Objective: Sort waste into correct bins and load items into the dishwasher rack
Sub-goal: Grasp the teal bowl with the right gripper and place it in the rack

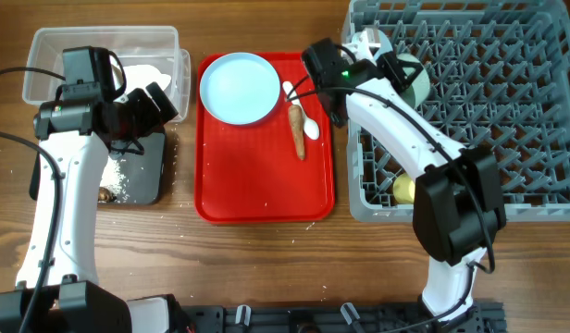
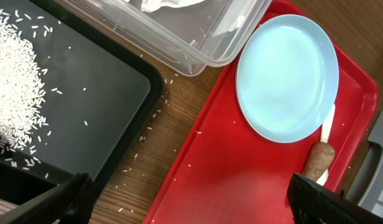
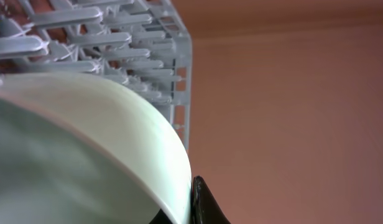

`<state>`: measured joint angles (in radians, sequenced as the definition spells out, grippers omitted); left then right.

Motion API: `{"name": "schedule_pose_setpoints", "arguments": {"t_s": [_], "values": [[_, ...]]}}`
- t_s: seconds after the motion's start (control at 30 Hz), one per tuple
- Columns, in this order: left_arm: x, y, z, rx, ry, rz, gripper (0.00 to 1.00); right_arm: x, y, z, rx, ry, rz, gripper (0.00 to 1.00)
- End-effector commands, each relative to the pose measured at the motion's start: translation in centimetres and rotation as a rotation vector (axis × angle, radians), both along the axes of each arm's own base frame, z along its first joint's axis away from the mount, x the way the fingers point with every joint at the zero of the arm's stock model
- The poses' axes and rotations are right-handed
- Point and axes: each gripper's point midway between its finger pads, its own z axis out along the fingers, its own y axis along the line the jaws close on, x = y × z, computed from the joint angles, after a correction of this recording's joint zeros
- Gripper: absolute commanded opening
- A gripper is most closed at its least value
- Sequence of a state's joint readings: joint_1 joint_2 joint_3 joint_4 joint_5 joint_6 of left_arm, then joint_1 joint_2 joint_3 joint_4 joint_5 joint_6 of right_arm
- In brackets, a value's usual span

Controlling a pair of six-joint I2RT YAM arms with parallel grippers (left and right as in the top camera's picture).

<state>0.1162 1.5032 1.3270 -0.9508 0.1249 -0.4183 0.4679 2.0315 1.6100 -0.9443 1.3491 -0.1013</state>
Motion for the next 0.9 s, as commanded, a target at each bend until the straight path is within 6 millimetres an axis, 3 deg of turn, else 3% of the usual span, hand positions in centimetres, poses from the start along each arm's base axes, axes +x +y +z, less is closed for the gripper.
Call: {"name": "schedule_pose_setpoints", "arguments": {"t_s": [0.0,0.13,0.2,0.23,0.33,0.5,0.6,0.67,0.77,0.8,0.83,0.87], "values": [[0.1,0.1,1.0,-0.003,-0.029,0.008,1.0,-0.1,-0.4,-2.5,0.112,0.018,-0.016,0.04],[0.1,0.1,1.0,-0.003,-0.029,0.008,1.0,-0.5,1.0,-2.9,0.112,0.06,0.022,0.08],[0.1,0.1,1.0,-0.003,-0.029,0.008,1.0,-1.9,2.6,-5.1,0.141,0.287,0.098,0.33],[0.1,0.1,1.0,-0.003,-0.029,0.008,1.0,-2.6,3.5,-6.0,0.167,0.355,0.126,0.38],[0.1,0.1,1.0,-0.003,-0.029,0.008,1.0,-3.1,5.1,-6.3,0.171,0.382,0.165,0.68],[0.1,0.1,1.0,-0.003,-0.029,0.008,1.0,-4.7,6.2,-8.0,0.304,0.478,0.182,0.9],[0.1,0.1,1.0,-0.003,-0.029,0.008,1.0,-4.1,7.8,-6.5,0.414,0.445,0.219,0.93],[0.1,0.1,1.0,-0.003,-0.029,0.008,1.0,-3.0,8.8,-3.6,0.481,0.353,0.256,0.98],[0.1,0.1,1.0,-0.003,-0.029,0.008,1.0,-2.5,14.3,-1.1,0.816,0.307,0.421,0.99],[0.1,0.1,1.0,-0.003,-0.029,0.008,1.0,-2.7,16.1,-0.9,0.912,0.321,0.473,0.98],[0.1,0.1,1.0,-0.003,-0.029,0.008,1.0,-3.5,19.4,-1.1,1.077,0.381,0.561,0.96],[0.1,0.1,1.0,-0.003,-0.029,0.008,1.0,-4.0,21.0,-1.2,1.156,0.419,0.602,0.95]]}}
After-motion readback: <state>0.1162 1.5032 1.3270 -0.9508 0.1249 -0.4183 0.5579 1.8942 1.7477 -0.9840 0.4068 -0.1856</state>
